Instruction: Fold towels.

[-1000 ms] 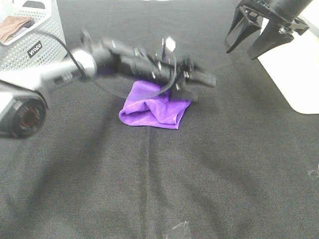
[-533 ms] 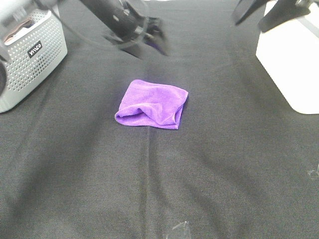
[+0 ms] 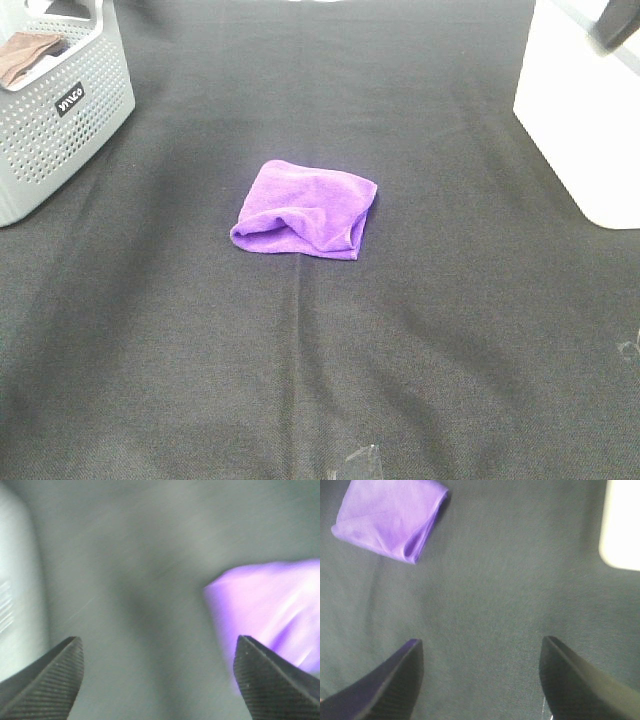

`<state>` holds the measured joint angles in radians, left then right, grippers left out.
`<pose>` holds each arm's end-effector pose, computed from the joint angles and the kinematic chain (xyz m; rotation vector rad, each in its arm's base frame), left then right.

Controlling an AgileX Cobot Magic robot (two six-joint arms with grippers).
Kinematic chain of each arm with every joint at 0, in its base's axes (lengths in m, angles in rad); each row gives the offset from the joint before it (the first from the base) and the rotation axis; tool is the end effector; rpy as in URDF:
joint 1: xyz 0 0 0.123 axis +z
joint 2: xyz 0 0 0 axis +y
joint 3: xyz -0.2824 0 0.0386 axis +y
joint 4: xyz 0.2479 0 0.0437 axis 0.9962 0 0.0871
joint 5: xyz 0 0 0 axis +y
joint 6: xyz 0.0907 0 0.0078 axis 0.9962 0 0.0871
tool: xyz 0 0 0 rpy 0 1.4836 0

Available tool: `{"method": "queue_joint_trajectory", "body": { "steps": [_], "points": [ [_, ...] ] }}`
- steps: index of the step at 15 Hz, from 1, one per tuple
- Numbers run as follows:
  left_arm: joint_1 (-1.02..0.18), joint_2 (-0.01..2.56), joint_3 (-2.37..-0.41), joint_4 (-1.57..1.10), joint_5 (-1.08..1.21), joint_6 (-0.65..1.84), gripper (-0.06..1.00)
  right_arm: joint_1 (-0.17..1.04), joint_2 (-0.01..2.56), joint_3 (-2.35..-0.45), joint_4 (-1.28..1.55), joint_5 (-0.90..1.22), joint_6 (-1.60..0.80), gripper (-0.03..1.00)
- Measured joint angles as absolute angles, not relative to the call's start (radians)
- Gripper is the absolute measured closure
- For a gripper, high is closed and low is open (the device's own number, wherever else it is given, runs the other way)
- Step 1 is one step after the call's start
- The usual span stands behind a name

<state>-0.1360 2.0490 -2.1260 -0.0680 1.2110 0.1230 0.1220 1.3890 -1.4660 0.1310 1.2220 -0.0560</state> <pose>0.4485 -0.0672 0.3399 0.3290 2.5958 -0.0963 0.2718 0.0446 0.3917 -0.2171 2.6179 0.2000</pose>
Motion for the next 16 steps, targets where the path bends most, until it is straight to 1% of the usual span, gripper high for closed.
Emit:
{"method": "queue_joint_trajectory", "body": {
  "steps": [3,5,7,13,14,16],
  "points": [
    [0.044,1.731,-1.822,-0.061,1.210,0.126,0.19,0.122,1.228,-1.420,0.133,1.218,-0.051,0.33],
    [0.147,1.512,-1.605,-0.057,1.211,0.155,0.19,0.122,1.088,-1.306,0.133,1.219,-0.045,0.33],
    [0.197,1.284,-1.423,-0.057,1.211,0.199,0.19,0.122,0.902,-1.166,0.133,1.220,-0.036,0.33],
    [0.204,0.631,-0.818,-0.165,1.207,0.266,0.19,0.122,0.420,-0.764,0.109,1.222,-0.033,0.33],
    [0.191,0.546,-0.756,-0.164,1.206,0.268,0.19,0.122,0.364,-0.713,0.106,1.222,-0.033,0.33],
    [0.100,0.434,-0.673,-0.140,1.187,0.262,0.19,0.122,0.269,-0.632,0.103,1.208,-0.035,0.33]
  ]
}}
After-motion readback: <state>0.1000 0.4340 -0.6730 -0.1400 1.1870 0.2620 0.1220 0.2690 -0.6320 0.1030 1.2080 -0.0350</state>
